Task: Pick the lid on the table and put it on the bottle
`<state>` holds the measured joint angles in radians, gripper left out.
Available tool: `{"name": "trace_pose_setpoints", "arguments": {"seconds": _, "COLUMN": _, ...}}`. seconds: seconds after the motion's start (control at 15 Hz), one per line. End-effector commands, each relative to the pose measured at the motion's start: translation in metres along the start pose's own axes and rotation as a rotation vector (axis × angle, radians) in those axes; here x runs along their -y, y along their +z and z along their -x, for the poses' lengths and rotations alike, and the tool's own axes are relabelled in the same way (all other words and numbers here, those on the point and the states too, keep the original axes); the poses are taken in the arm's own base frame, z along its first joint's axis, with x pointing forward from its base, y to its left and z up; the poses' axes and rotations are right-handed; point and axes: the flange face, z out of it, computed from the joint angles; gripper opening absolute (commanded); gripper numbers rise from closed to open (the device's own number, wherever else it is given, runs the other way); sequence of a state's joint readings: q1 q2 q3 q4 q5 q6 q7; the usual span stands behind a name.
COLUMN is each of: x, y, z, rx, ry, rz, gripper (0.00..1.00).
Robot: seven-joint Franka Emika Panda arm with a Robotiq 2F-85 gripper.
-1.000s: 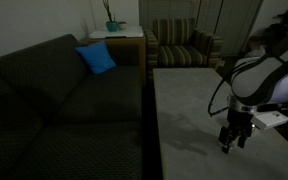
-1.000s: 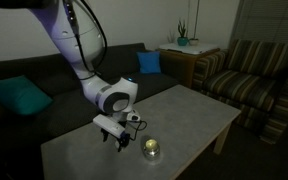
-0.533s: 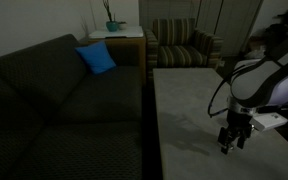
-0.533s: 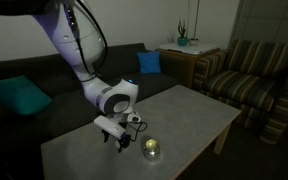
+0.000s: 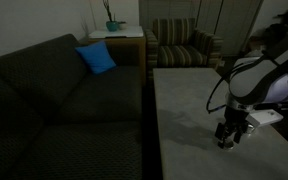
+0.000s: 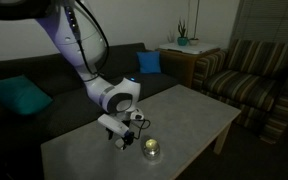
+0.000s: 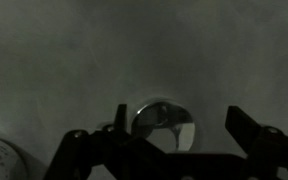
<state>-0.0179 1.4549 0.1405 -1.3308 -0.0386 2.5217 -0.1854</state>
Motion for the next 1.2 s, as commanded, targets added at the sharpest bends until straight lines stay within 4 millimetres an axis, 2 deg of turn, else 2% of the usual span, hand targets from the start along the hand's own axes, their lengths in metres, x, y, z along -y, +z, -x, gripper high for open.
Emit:
{"name": "trace_pose_setpoints", "arguments": {"seconds": 0.0, "x": -0.004, "y": -0.001, "z": -0.004, "rx": 0.001, "ry": 0.025, "rz": 0.016, "gripper": 1.0}}
{"name": "trace_pose_setpoints", "arguments": {"seconds": 0.4, "x": -0.004, "y": -0.004, "z": -0.009, "rx": 0.001, "ry": 0.044, "rz": 0.022, "gripper": 1.0}}
{"name": "trace_pose_setpoints", "arguments": {"seconds": 0.67, "x": 0.003, "y": 0.0, "z": -0.004, "rx": 0.072, "ry": 0.0, "rz": -0.009, "gripper": 1.0}}
{"name": "trace_pose_setpoints", "arguments": {"seconds": 0.73, "x": 0.002, "y": 0.0, "z": -0.006, "rx": 0.029, "ry": 0.023, "rz": 0.007, "gripper": 1.0}}
{"name": "trace_pose_setpoints", "arguments": {"seconds": 1.13, "x": 0.004, "y": 0.001, "z": -0.004, "rx": 0.06, "ry": 0.011, "rz": 0.003, "gripper": 1.0}}
